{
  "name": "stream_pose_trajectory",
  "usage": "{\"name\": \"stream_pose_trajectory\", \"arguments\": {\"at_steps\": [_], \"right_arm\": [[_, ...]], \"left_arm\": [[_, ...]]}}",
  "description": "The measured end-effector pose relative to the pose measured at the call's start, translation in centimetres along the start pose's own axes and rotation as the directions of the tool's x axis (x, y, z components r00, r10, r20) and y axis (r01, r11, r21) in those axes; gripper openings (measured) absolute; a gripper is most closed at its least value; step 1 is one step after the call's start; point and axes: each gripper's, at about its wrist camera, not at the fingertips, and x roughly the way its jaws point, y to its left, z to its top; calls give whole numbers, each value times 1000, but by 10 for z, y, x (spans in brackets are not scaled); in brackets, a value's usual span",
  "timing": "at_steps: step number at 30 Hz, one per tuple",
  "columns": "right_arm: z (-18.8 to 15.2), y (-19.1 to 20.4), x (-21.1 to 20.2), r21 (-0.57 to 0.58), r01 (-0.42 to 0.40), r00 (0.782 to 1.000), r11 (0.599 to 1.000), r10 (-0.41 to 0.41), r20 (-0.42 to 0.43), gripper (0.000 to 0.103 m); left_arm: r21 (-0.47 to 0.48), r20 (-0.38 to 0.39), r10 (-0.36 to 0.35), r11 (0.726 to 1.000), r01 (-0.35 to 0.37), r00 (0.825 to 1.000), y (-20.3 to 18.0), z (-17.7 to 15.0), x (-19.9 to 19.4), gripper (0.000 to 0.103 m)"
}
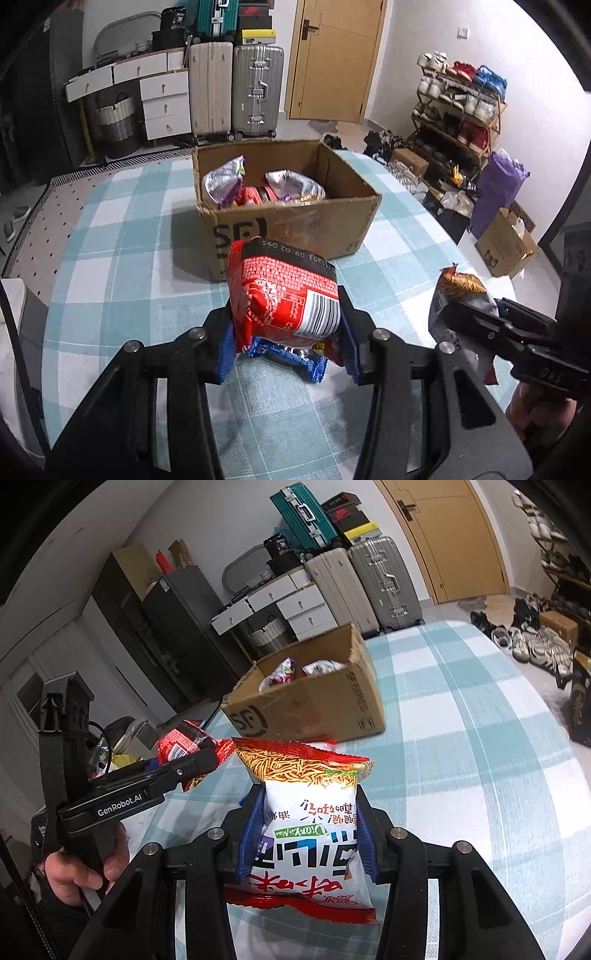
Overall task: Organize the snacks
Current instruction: 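Carry the red wafer pack and white noodle bag over the box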
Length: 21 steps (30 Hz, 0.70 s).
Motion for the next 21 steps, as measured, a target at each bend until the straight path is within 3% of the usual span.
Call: {"name": "stream_pose_trajectory", "arguments": {"at_steps": [13, 21], "right_arm": [[64, 42, 1, -120, 20, 999, 993, -17, 30, 45], [107, 64, 18, -197, 24, 1000, 980, -21, 20, 45]], "left_arm": [[-14, 49, -72, 997, 73, 996, 23, 39, -34, 43], [-16, 56, -76, 997, 77, 995, 31, 76, -38, 43]]}}
